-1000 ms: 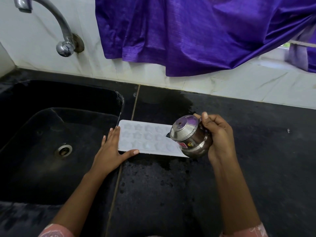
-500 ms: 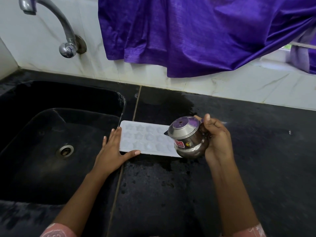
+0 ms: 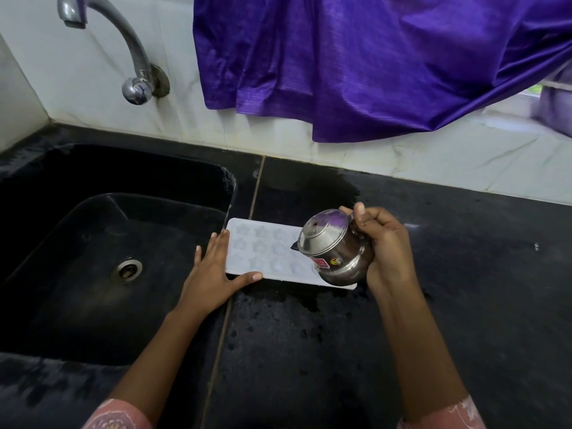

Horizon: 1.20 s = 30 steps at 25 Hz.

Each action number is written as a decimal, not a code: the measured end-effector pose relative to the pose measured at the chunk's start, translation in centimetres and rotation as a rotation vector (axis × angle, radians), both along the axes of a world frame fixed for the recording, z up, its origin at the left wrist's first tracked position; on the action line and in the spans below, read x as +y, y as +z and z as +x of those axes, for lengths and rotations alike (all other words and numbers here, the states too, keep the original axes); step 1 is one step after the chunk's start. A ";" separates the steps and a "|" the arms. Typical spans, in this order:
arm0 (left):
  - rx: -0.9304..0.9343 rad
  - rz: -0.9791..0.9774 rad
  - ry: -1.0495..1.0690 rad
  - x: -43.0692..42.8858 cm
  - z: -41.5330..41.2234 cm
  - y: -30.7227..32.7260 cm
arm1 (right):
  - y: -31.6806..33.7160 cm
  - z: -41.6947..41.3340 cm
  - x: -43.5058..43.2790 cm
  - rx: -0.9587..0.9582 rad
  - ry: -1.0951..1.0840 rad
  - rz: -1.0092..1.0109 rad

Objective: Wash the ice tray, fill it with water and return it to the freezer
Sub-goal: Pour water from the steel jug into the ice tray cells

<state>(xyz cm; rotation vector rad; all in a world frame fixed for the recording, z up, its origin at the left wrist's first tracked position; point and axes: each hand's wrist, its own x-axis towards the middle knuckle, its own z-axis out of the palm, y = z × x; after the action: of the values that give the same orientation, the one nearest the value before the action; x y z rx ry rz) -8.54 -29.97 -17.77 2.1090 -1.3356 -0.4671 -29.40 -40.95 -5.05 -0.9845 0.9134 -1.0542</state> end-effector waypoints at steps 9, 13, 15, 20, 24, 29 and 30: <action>-0.007 -0.025 -0.001 0.1 -0.2 0.0 | 0.7 0.3 0.2 0.031 0.023 -0.035; -0.005 -0.017 0.004 0.1 -0.3 0.4 | 0.9 0.3 0.2 0.017 0.019 -0.043; -0.006 -0.015 0.005 0.1 -0.4 0.5 | 1.0 0.3 0.2 0.017 0.020 -0.050; -0.020 -0.011 0.003 0.1 -0.2 0.2 | 0.8 0.3 0.1 0.019 0.021 -0.058; -0.027 -0.014 -0.001 0.1 -0.2 0.1 | 0.3 0.3 0.0 -0.003 0.014 -0.023; -0.024 -0.014 0.000 0.1 -0.2 0.2 | -0.3 0.5 0.0 -0.068 -0.009 0.041; -0.025 -0.014 0.000 0.1 -0.2 0.1 | -0.3 0.5 0.0 -0.075 -0.008 0.046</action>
<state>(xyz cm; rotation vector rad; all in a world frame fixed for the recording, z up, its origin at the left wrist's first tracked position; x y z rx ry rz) -8.78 -29.85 -17.64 2.1094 -1.3491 -0.4315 -28.91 -40.96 -5.39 -0.8978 0.8767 -1.0660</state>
